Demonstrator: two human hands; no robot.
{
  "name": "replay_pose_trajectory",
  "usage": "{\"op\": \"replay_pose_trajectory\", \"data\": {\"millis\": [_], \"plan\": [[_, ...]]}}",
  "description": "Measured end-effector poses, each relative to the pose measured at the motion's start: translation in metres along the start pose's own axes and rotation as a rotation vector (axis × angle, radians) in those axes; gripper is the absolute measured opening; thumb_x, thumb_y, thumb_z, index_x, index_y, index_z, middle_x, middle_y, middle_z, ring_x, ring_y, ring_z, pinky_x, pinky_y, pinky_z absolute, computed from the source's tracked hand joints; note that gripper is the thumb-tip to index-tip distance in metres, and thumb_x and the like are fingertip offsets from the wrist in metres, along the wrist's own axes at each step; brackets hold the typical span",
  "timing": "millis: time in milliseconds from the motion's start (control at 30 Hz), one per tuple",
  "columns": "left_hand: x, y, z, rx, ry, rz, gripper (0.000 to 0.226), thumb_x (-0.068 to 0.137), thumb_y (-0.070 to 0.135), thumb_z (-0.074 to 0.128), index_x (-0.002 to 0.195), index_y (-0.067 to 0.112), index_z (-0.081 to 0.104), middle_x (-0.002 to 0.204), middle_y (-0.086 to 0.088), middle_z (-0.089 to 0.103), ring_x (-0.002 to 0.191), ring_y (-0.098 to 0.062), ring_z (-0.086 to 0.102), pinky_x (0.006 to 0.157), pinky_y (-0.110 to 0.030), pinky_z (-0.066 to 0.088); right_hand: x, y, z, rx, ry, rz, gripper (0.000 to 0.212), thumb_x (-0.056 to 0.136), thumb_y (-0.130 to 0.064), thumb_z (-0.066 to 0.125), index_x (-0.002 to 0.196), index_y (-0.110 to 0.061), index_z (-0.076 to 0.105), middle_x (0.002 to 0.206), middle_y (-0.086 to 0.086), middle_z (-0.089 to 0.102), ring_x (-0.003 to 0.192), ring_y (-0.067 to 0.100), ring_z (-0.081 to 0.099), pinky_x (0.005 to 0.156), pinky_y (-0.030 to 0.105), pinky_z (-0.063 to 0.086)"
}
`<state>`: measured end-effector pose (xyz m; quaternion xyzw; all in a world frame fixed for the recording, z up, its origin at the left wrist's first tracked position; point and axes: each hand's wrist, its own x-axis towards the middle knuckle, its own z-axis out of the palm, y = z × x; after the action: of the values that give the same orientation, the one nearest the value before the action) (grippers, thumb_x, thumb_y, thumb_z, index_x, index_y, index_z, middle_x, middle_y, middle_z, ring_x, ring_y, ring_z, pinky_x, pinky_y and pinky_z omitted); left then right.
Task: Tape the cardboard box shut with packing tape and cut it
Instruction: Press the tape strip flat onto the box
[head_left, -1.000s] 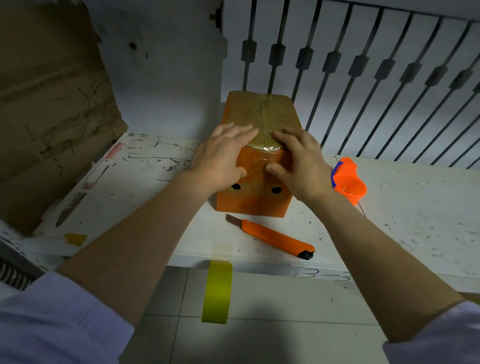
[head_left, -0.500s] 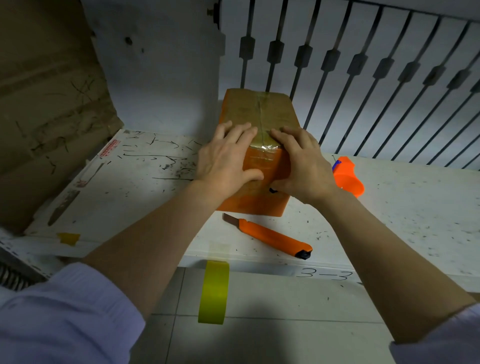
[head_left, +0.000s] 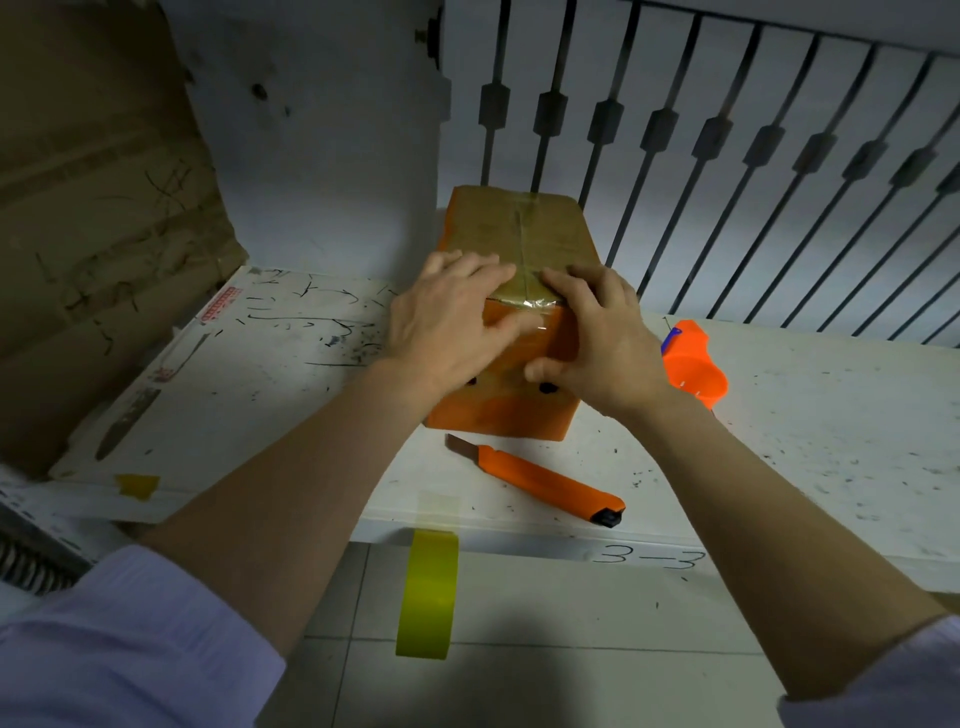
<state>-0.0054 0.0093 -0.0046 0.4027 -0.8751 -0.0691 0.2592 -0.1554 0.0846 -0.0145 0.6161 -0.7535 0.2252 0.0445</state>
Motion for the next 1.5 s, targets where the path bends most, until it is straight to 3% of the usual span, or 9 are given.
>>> {"op": "replay_pose_trajectory", "data": {"millis": [67,167,467,633,733,833,1067,1267,1500], "plan": [[0.001,0.002,0.002,-0.023,0.065,-0.014,0.053,0.087,0.058,0.041,0.133,0.031,0.048,0.142,0.008,0.048,0.132,-0.02,0.035,0.09,-0.043,0.044,0.001,-0.001,0.003,0.129,0.089,0.026,0.06,0.085,-0.052,0.053,0.138,-0.03,0.038,0.143,0.004,0.035,0.136,0.024,0.028,0.098,0.046,0.043],[0.0,0.0,0.007,0.004,0.067,0.015,0.051,0.089,0.053,0.043,0.134,0.029,0.047,0.143,0.007,0.047,0.133,-0.02,0.034,0.087,-0.042,0.045,0.003,-0.005,0.011,0.14,0.169,0.063,0.051,0.089,-0.052,0.045,0.135,-0.03,0.043,0.139,0.004,0.04,0.133,0.022,0.032,0.091,0.043,0.045],[-0.005,-0.011,0.008,0.08,0.037,0.085,0.069,0.082,0.053,0.055,0.142,0.028,0.032,0.15,0.008,0.036,0.14,-0.021,0.026,0.096,-0.048,0.044,-0.002,-0.003,0.01,0.037,0.14,-0.007,0.07,0.08,-0.05,0.062,0.141,-0.03,0.034,0.146,0.007,0.034,0.137,0.026,0.026,0.093,0.044,0.046],[-0.005,-0.01,0.005,0.23,-0.077,0.106,0.098,0.072,0.049,0.07,0.148,0.027,0.012,0.158,0.008,0.019,0.143,-0.023,0.017,0.101,-0.047,0.042,-0.004,-0.005,0.005,-0.125,0.025,0.014,0.101,0.062,-0.042,0.08,0.144,-0.033,0.021,0.149,0.008,0.026,0.14,0.029,0.02,0.101,0.05,0.044],[-0.006,-0.008,0.004,0.299,-0.137,0.086,0.112,0.066,0.038,0.079,0.148,0.027,0.003,0.159,0.008,0.009,0.145,-0.024,0.01,0.102,-0.046,0.042,-0.004,-0.013,0.005,-0.134,0.039,0.084,0.104,0.055,-0.061,0.075,0.142,-0.034,0.024,0.148,0.008,0.028,0.139,0.029,0.022,0.107,0.052,0.036],[-0.007,-0.006,0.001,0.291,-0.16,0.075,0.116,0.064,0.035,0.081,0.148,0.027,0.002,0.16,0.008,0.007,0.146,-0.024,0.008,0.1,-0.045,0.043,-0.003,-0.024,0.01,-0.089,0.123,0.168,0.1,0.052,-0.072,0.07,0.137,-0.033,0.032,0.145,0.007,0.033,0.138,0.029,0.024,0.102,0.049,0.041],[-0.006,-0.003,0.001,0.18,-0.111,0.041,0.1,0.07,0.051,0.07,0.147,0.031,0.01,0.158,0.013,0.012,0.146,-0.019,0.009,0.101,-0.049,0.042,-0.006,-0.019,0.006,-0.066,0.048,0.118,0.09,0.069,-0.044,0.075,0.144,-0.032,0.025,0.153,0.007,0.024,0.145,0.031,0.01,0.101,0.051,0.041],[0.0,-0.008,0.003,0.119,-0.091,0.043,0.091,0.075,0.046,0.068,0.147,0.031,0.014,0.158,0.013,0.017,0.146,-0.019,0.011,0.103,-0.049,0.04,-0.002,-0.001,-0.003,0.063,-0.038,0.025,0.077,0.083,-0.011,0.064,0.145,-0.031,0.024,0.156,0.005,0.018,0.147,0.029,0.005,0.112,0.05,0.028],[0.022,-0.019,0.004,0.062,-0.127,0.013,0.083,0.082,0.025,0.066,0.148,0.031,0.015,0.159,0.012,0.015,0.147,-0.017,0.008,0.106,-0.046,0.037,0.026,0.003,0.008,0.06,-0.047,0.027,0.076,0.085,-0.002,0.058,0.147,-0.023,0.019,0.158,0.003,0.014,0.148,0.028,0.0,0.114,0.046,0.026]]}}
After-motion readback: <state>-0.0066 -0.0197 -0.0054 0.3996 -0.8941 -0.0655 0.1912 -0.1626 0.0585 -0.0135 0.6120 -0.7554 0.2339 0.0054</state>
